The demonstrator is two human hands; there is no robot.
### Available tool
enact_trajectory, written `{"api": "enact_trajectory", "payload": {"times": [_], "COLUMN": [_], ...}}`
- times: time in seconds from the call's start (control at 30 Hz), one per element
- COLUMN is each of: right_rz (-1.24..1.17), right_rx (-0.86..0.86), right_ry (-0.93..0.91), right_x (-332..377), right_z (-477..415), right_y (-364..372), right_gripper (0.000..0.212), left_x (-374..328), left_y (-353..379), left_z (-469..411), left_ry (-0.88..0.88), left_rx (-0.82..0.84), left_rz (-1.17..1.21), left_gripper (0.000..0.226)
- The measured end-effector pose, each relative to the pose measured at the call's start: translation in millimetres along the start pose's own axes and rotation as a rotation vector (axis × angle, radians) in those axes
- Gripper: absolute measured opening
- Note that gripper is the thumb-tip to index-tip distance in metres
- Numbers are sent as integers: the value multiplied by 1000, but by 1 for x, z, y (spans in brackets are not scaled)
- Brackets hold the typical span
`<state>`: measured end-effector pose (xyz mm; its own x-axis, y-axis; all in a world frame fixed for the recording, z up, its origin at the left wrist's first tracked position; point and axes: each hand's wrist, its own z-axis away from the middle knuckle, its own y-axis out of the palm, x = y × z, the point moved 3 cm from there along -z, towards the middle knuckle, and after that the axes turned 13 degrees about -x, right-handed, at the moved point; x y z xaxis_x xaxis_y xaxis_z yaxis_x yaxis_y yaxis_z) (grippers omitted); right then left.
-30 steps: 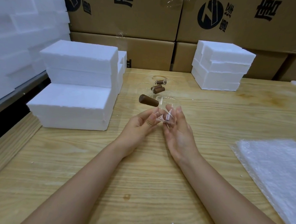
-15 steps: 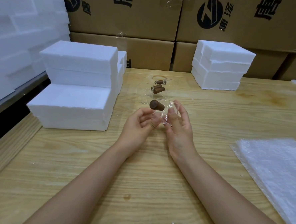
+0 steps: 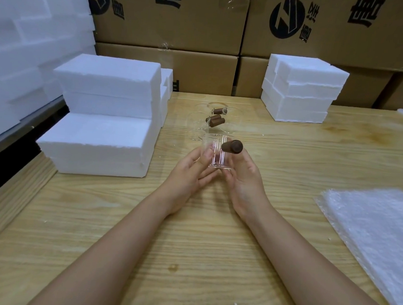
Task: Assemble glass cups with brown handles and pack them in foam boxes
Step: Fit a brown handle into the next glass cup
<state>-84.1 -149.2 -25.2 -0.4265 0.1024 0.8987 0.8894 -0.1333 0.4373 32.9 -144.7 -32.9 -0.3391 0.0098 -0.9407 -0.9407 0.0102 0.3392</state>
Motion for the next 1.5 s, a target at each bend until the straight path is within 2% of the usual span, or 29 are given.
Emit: {"api": "enact_trajectory", "payload": {"times": [0.1,0.2,0.3,0.37,0.47,0.5,0.57,0.67,0.77,0.83,0.9,1.0,1.07,1.17,1.3,1.5], "right_rz": [245,396,441,535,651,686,747,751,670,618,592,529,476,437,444,457], "right_rx": [-66,-164,-36,21,-53,-81,-128,-196,-258,-314,-367,-405,-399,-352,-304,-129], "right_ry": [-182,-590,-866,-961,-1094,-1134,-1200,-1148,-978,-855,-729,-487,-431,-536,-656,-757], "right_x": [3,15,21,22,27,29,31,32,31,29,27,19,17,21,25,26], "right_z": [0,4,12,16,17,17,16,16,15,12,7,-3,-5,3,10,17], "right_y": [-5,-10,-11,-9,-8,-8,-9,-10,-10,-11,-13,-18,-19,-14,-9,0], "right_gripper": [34,35,37,29,10,8,17,29,37,32,30,40,41,36,26,21], "left_x": [-1,-2,-6,-6,-3,-3,-3,-5,-2,-1,-2,-5,-6,-7,-4,0], "left_y": [-1,-1,0,1,1,1,1,0,0,1,2,2,3,3,2,3], "left_z": [-1,0,1,2,3,3,3,3,3,3,5,8,9,7,5,0], "left_ry": [15,41,40,38,58,72,105,162,243,328,444,625,663,603,398,77], "left_rx": [-31,-86,-87,-77,-78,-87,-109,-136,-157,-185,-227,-248,-254,-285,-264,-113], "left_rz": [3,-15,-39,-83,-166,-183,-197,-223,-263,-308,-370,-478,-530,-507,-366,-63], "left_gripper": [52,60,62,54,44,43,46,54,54,60,64,69,72,71,63,56]}}
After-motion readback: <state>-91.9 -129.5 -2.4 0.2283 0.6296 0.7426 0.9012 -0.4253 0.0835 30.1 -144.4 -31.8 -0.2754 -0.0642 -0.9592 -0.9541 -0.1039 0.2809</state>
